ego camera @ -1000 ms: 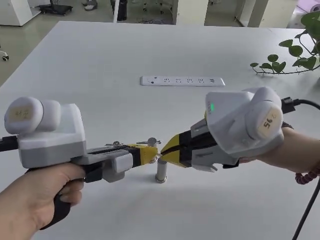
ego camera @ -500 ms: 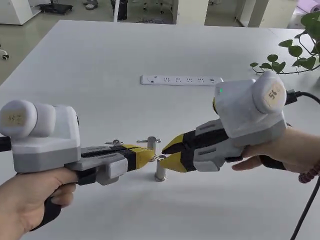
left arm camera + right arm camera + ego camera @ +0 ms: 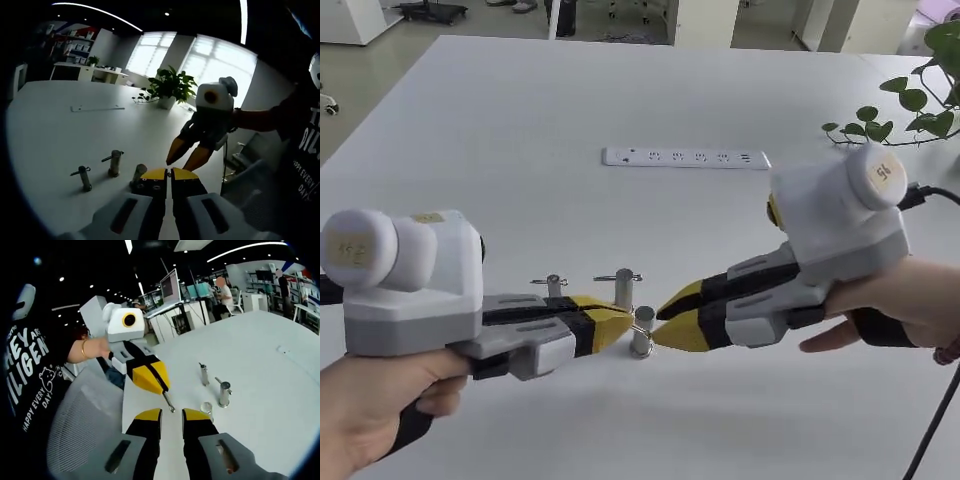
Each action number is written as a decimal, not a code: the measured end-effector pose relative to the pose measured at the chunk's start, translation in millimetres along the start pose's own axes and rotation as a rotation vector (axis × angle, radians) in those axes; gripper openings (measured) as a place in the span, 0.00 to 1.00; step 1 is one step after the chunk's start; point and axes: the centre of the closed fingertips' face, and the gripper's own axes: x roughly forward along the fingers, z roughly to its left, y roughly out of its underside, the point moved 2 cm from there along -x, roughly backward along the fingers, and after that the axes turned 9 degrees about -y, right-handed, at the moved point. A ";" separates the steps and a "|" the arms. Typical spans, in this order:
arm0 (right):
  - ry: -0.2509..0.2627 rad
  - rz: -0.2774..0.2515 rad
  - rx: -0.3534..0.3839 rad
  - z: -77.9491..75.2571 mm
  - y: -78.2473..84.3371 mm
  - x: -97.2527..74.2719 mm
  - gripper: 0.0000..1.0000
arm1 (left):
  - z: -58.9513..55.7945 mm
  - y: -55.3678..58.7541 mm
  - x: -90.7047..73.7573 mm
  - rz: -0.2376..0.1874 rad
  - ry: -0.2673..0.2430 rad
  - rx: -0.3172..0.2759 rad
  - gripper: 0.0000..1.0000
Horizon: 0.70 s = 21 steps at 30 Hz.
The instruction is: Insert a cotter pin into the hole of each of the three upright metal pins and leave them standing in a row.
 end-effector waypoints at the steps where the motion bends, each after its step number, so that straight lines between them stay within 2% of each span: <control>1: -0.015 -0.002 0.007 2.2 1.3 0.0 0.12 | -0.1 0.0 0.0 0.000 0.002 0.004 0.00; 2: -0.035 -0.007 0.020 5.5 3.2 -0.1 0.12 | -1.3 0.1 -0.3 0.001 0.011 0.008 0.00; 8: -0.064 -0.019 0.038 9.8 7.2 -0.3 0.12 | -10.8 -3.0 -2.1 -0.014 0.068 0.014 0.00; 11: -0.094 -0.033 0.044 14.8 5.3 0.0 0.11 | -11.9 -3.1 -2.0 -0.012 0.074 0.011 0.00; 15: -0.089 -0.014 0.036 14.4 7.2 1.4 0.09 | -13.0 -0.4 -2.4 -0.002 0.081 0.014 0.00; 21: -0.112 -0.023 0.052 17.3 8.1 3.0 0.08 | -18.6 0.3 -4.9 -0.006 0.112 0.019 0.00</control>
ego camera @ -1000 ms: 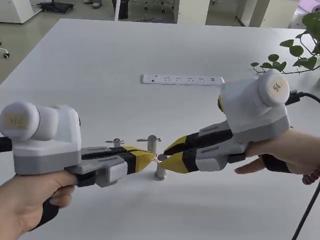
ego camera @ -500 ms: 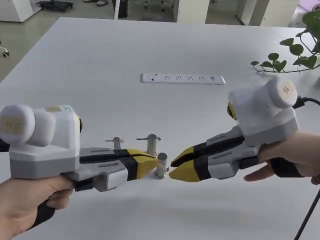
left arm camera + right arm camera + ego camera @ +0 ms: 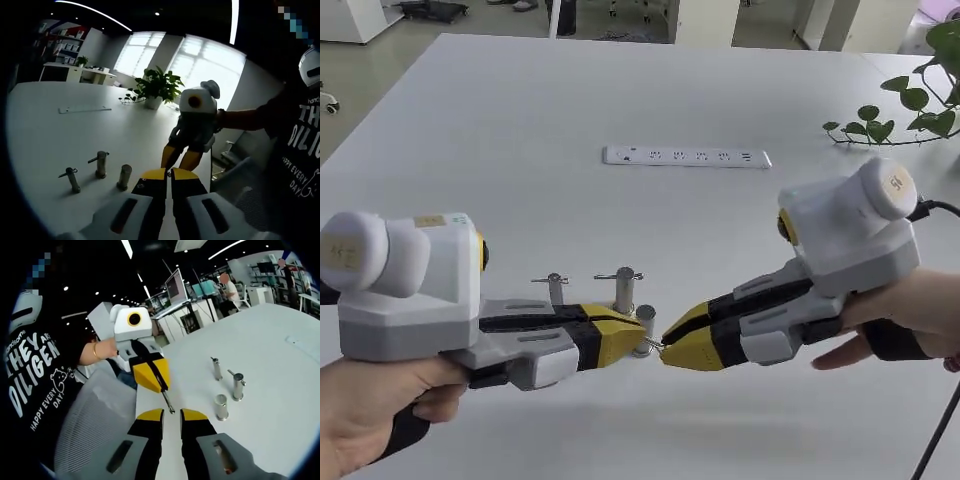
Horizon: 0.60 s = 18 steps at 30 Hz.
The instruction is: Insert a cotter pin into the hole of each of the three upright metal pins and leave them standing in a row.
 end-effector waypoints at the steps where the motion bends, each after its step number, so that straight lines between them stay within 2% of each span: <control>1: -0.005 0.003 -0.001 1.1 0.6 0.5 0.08 | -1.1 -0.9 -0.6 -0.006 0.006 0.001 0.00; 11: -0.057 -0.003 0.002 11.4 -0.1 3.3 0.03 | -9.9 -4.7 -2.6 -0.032 0.061 -0.010 0.00; 18: -0.075 -0.038 0.017 14.0 -5.7 0.7 0.01 | -14.2 -4.8 -2.5 -0.035 0.083 -0.010 0.00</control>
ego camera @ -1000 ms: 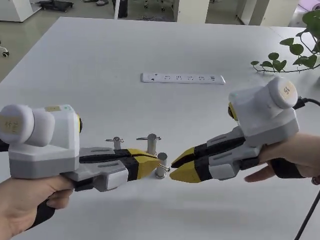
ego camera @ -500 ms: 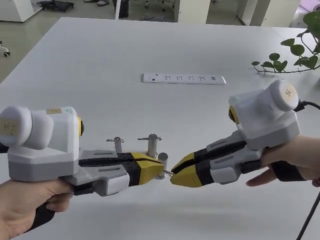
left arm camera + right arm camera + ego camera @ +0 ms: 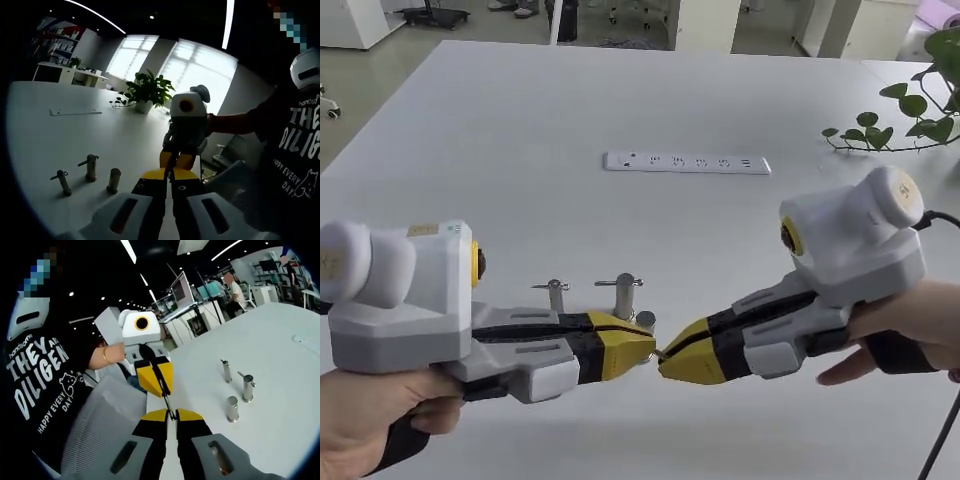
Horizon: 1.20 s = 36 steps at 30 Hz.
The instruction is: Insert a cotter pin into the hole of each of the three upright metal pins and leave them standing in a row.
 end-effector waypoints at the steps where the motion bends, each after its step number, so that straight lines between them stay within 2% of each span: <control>1: -0.001 0.002 0.001 0.6 0.6 -0.2 0.01 | -0.4 -0.3 0.0 -0.001 0.002 -0.001 0.00; 8: -0.008 0.023 -0.059 2.7 0.7 -1.2 0.00 | -2.6 -0.3 0.3 -0.004 0.010 0.000 0.00; 9: 0.006 0.031 -0.100 1.1 0.4 -1.4 0.00 | -1.9 -0.2 0.4 -0.007 0.001 0.014 0.00; 12: 0.012 0.058 -0.127 1.4 2.2 -0.3 0.00 | -1.5 2.4 1.9 0.005 -0.003 0.030 0.01; 13: 0.013 0.082 -0.148 1.1 4.1 -0.5 0.00 | -0.3 3.5 2.4 0.009 -0.011 0.038 0.01; 16: 0.034 0.129 -0.168 -2.1 6.9 -0.8 0.00 | 7.5 6.8 3.4 0.027 -0.062 0.072 0.03; 18: 0.052 0.159 -0.187 -5.6 9.2 -2.0 0.00 | 6.2 6.4 3.2 0.024 -0.057 0.080 0.03; 21: 0.073 0.147 -0.178 -10.1 9.4 -2.9 0.00 | 10.2 7.2 3.0 0.033 -0.080 0.076 0.05; 25: 0.108 0.169 -0.179 -18.8 13.8 -5.8 0.00 | 16.1 9.4 2.8 0.048 -0.114 0.094 0.08; 27: 0.133 0.185 -0.175 -23.8 15.5 -8.8 0.00 | 18.3 8.8 2.7 0.039 -0.133 0.111 0.09; 29: 0.176 0.216 -0.180 -31.9 18.7 -13.7 0.00 | 20.9 8.6 3.0 0.036 -0.152 0.122 0.11; 32: 0.200 0.232 -0.191 -37.7 20.2 -16.5 0.00 | 30.6 7.7 4.7 0.029 -0.220 0.156 0.14; 36: 0.264 0.292 -0.218 -49.7 26.8 -23.2 0.00 | 38.6 7.5 7.5 0.025 -0.276 0.167 0.17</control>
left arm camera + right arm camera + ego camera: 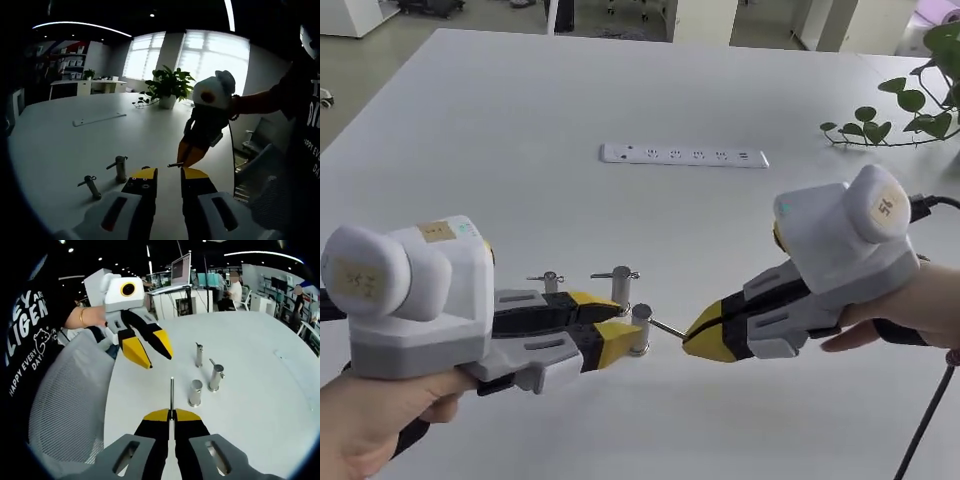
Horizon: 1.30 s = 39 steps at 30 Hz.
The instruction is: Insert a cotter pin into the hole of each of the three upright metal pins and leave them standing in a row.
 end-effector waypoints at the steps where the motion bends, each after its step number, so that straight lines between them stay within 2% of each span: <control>1: 0.016 0.023 -0.006 -2.5 3.6 -0.2 0.00 | 2.4 0.0 0.9 -0.003 -0.017 0.003 0.17; 6: 0.037 0.053 -0.023 -9.0 8.6 0.3 0.00 | 10.0 3.8 6.0 0.002 -0.076 0.051 0.18; 10: 0.064 0.113 -0.036 -17.4 17.1 0.7 0.00 | 16.1 10.7 11.7 0.024 -0.123 0.084 0.19; 12: 0.078 0.149 -0.055 -22.2 21.8 0.7 0.00 | 17.2 12.6 14.0 0.029 -0.135 0.092 0.19; 18: 0.098 0.201 -0.087 -31.5 26.9 1.3 0.00 | 20.9 21.6 25.0 0.059 -0.166 0.132 0.20; 24: 0.103 0.226 -0.121 -35.8 25.0 2.2 0.00 | 28.7 32.0 36.5 0.098 -0.209 0.167 0.21; 39: 0.110 0.299 -0.181 -47.5 23.9 4.7 0.00 | 32.6 46.6 59.0 0.132 -0.220 0.138 0.21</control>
